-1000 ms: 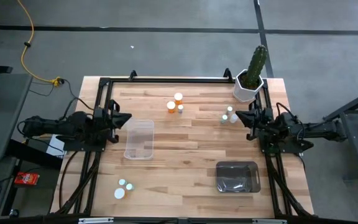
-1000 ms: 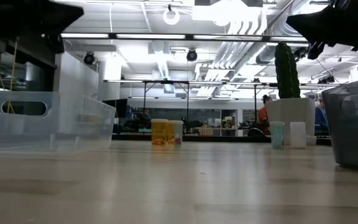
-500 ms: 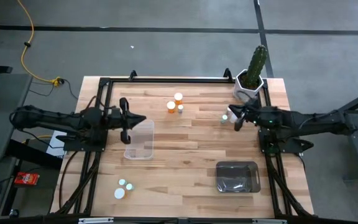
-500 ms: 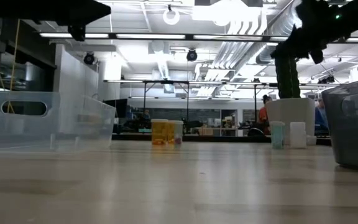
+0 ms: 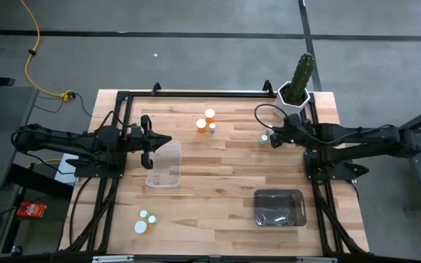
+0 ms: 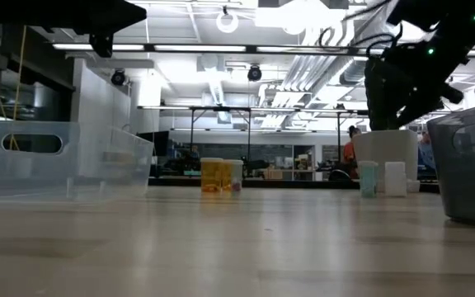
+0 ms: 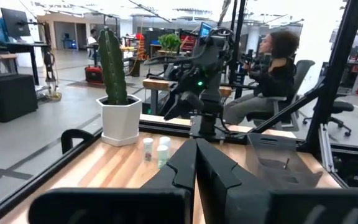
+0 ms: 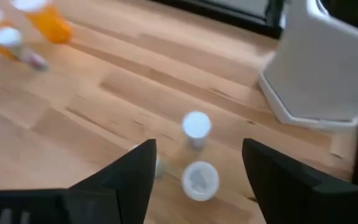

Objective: Pick and place medicine bottles into bin by pill shape (circle, oval)
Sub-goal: Put the transparent tablet bottle into the black bin

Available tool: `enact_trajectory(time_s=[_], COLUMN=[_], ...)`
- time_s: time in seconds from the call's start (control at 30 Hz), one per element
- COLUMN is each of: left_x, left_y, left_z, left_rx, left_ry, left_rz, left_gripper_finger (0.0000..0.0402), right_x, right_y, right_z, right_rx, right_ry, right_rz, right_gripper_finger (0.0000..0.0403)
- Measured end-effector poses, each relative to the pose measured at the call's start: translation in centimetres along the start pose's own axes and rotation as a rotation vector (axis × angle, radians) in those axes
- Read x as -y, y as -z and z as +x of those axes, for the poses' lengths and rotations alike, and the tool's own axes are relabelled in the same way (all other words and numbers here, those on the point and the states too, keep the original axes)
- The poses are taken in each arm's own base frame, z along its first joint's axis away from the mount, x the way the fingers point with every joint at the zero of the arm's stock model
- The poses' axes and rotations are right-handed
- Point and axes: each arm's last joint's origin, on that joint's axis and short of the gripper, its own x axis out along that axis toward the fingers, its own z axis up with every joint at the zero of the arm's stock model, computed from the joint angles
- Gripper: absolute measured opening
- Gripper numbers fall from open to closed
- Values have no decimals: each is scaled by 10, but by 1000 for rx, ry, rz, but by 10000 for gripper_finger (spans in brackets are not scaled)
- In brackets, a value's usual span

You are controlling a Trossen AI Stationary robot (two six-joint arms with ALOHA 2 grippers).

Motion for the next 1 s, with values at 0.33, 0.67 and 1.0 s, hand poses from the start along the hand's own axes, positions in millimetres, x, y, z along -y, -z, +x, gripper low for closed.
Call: enact_trajectory(time_s=[0.33, 0.67, 1.0], left_x=[0, -1, -1], left_y=[1, -1, -2], left_z=[0, 0, 0], left_rx=[-12, 8, 23], left_ry=[1, -32, -30], left_rz=[-44, 23, 35], left_gripper_finger=[0, 0, 0], right_x=[-2, -13, -16], right_y=[0, 6, 11], right_z=[30, 48, 61], right_rx=[-157, -248, -297], right_ry=[96, 91, 155], right_rz=[4, 25, 36], right_gripper_finger=[236, 236, 236])
